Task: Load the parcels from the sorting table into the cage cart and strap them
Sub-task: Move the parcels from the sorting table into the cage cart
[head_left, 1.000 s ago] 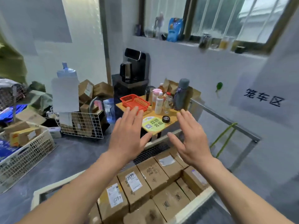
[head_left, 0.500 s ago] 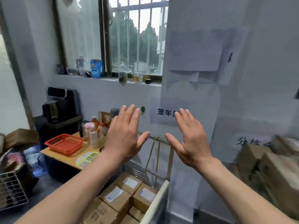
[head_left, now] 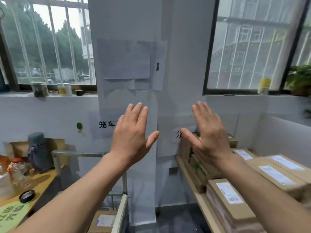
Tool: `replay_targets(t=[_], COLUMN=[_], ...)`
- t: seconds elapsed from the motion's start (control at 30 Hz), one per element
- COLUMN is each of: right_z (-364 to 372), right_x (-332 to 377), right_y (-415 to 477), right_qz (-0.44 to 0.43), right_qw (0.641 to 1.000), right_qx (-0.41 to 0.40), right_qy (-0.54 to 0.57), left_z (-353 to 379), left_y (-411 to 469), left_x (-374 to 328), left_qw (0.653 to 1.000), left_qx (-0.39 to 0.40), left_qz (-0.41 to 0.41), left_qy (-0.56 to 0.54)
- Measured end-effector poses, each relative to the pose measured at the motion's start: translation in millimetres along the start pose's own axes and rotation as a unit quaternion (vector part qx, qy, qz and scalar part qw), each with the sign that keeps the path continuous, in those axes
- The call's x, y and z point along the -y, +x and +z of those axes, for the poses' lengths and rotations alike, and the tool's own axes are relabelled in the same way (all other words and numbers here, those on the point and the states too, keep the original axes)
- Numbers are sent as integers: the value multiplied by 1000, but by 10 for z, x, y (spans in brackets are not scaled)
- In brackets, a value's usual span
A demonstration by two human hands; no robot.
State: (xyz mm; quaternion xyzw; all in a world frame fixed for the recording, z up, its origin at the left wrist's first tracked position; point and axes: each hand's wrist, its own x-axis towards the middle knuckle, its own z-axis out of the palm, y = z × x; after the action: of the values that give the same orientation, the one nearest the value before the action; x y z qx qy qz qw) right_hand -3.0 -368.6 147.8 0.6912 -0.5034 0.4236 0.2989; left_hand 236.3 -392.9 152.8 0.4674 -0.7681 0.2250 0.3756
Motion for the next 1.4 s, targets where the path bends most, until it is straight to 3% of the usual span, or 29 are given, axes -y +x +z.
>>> replay_targets(t=[0.6,0.97,1.4], right_z=[-1374,-1802,-1840], right_x=[-944,-2116,-3109], right_y=[-672,-982,-1498], right_qz=[97,128,207], right_qw=[973,962,946], right_qx=[19,-4,45], right_qy=[-210,-239,-244], left_z=[497,1086,1953], left_y=[233,637,794], left_x=[-1389,-2485,-3337], left_qw=[982,976,965], left_qx=[6,37,115], left_qz=[113,141,151], left_qy=[-152,-160,-180])
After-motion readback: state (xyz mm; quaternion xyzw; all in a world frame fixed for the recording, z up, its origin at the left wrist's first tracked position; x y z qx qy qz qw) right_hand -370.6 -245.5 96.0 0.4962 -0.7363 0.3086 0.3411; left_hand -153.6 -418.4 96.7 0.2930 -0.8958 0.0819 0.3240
